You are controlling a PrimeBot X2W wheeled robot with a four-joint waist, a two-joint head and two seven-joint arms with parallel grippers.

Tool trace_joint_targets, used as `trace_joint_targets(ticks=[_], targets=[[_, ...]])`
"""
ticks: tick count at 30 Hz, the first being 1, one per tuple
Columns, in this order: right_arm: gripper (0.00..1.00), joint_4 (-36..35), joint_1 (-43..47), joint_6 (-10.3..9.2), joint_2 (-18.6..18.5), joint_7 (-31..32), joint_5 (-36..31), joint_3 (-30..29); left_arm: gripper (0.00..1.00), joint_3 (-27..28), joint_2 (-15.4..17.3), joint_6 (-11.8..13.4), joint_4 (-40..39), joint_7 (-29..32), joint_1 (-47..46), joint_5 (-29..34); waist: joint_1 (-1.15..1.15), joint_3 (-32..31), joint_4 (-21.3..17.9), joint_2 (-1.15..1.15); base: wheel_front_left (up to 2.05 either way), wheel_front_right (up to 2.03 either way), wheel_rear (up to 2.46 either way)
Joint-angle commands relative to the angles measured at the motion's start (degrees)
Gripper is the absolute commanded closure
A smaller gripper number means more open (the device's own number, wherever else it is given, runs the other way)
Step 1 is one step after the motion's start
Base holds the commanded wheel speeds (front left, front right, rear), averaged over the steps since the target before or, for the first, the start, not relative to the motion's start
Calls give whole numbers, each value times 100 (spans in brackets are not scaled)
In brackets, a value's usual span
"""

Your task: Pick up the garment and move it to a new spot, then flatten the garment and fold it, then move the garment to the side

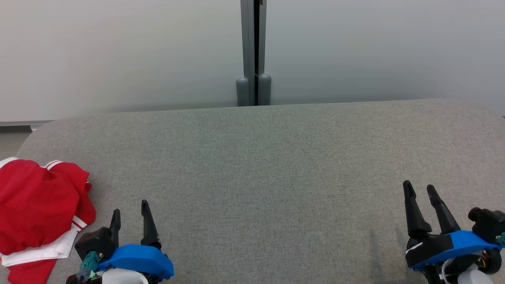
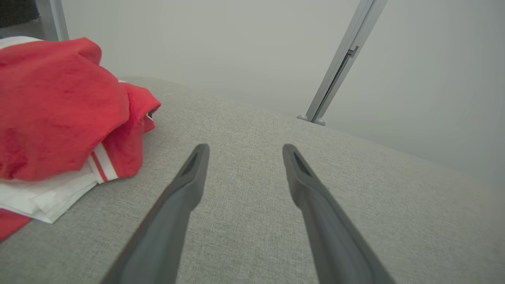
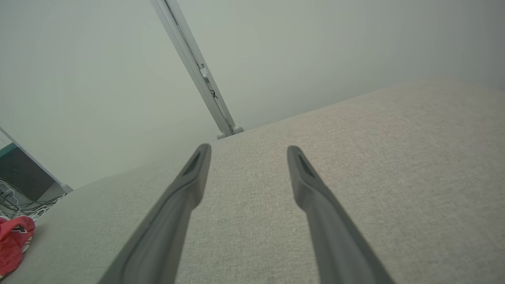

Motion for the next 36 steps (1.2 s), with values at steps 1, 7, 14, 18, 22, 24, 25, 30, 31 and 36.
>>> trace_joint_targets(ticks=[1, 7, 14, 18, 22, 24, 25, 30, 31, 36], targets=[[0, -10, -55, 10, -24, -53, -164, -7, 0, -20, 38, 64, -16, -51, -77, 160, 0, -5, -3, 0, 0, 0, 0], [0, 11, -44, 11, 1, -134, -504, -71, 0, -72, 75, 158, 16, -129, -51, 482, 0, -23, -12, 0, 0, 0, 0], [0, 63, -31, 12, -32, -222, -876, -47, 0, -253, 131, 139, 144, -218, -47, 872, 0, -33, -21, 0, 0, 0, 0], [0, 109, -22, 12, -31, -277, -1074, -38, 0, -339, 152, 156, 202, -270, -67, 1062, 0, -38, -22, 0, 0, 0, 0], [0, 167, -32, 12, -15, -323, -1287, -50, 0, -413, 175, 174, 260, -319, -78, 1264, 0, -49, -35, 0, 0, 0, 0], [0, 199, -44, 13, 7, -342, -1372, -71, 0, -445, 189, 195, 285, -335, -85, 1356, 0, -56, -42, 0, 0, 0, 0], [0, 215, -51, 12, 26, -351, -1400, -108, 0, -450, 188, 202, 300, -349, -86, 1388, 0, -58, -45, 0, 0, 0, 0], [0, 255, -85, 10, 62, -407, -1688, -197, 0, -510, 196, 252, 346, -406, -89, 1605, 0, -67, -57, 0, 0, 0, 0], [0, 257, -88, 10, 72, -422, -1737, -208, 0, -528, 197, 263, 355, -420, -88, 1647, 0, -69, -58, 0, 0, 0, 0], [0, 297, -100, 9, 84, -470, -1971, -255, 0, -579, 196, 293, 404, -471, -82, 1848, 0, -69, -54, 0, 0, 0, 0]])
